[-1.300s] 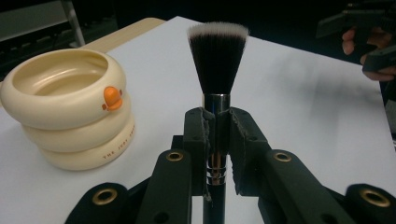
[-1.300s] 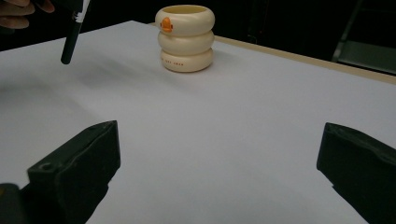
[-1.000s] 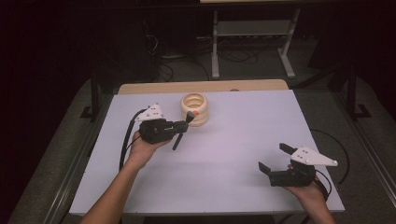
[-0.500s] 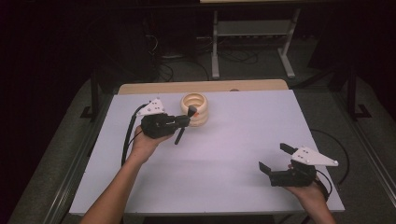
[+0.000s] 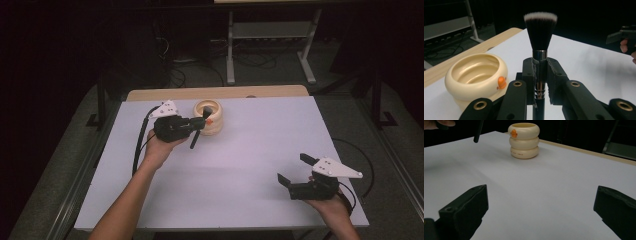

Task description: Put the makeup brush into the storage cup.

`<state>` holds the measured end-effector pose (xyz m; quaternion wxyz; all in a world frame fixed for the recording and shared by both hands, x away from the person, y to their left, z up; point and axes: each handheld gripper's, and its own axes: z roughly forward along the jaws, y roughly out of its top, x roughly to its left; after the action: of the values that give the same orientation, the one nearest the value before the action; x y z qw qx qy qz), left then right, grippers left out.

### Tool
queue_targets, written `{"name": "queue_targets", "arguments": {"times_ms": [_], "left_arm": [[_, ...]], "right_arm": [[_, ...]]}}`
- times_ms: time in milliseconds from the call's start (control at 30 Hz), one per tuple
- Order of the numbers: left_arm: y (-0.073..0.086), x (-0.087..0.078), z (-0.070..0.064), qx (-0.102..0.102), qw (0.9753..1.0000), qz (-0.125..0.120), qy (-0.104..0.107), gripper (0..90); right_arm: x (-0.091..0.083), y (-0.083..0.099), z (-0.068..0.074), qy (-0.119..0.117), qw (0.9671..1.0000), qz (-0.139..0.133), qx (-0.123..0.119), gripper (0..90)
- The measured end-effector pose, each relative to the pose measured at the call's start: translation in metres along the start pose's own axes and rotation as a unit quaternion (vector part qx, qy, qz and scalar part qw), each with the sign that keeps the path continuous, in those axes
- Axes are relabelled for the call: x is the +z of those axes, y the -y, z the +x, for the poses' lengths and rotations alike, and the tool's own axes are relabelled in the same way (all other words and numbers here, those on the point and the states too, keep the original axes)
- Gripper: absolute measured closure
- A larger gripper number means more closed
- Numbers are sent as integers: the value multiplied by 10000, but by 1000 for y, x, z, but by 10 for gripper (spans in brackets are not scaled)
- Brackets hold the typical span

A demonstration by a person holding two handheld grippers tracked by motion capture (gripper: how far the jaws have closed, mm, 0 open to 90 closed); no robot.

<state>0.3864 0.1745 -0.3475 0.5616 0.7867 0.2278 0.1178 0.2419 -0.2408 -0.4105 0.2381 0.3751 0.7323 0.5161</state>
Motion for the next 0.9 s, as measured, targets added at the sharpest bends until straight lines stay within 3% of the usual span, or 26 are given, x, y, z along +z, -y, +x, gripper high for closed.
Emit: {"name": "queue_targets", "arguments": {"times_ms": [600,900], "left_arm": [[-14,10,11,39,9999,-162,-1,779],[-18,15,20,13,9993,-370,1,779]], "right_arm": [[-1,0,0,-7,10000,1,12,0],[-1,0,0,-15,10000,-6,13,0]]}}
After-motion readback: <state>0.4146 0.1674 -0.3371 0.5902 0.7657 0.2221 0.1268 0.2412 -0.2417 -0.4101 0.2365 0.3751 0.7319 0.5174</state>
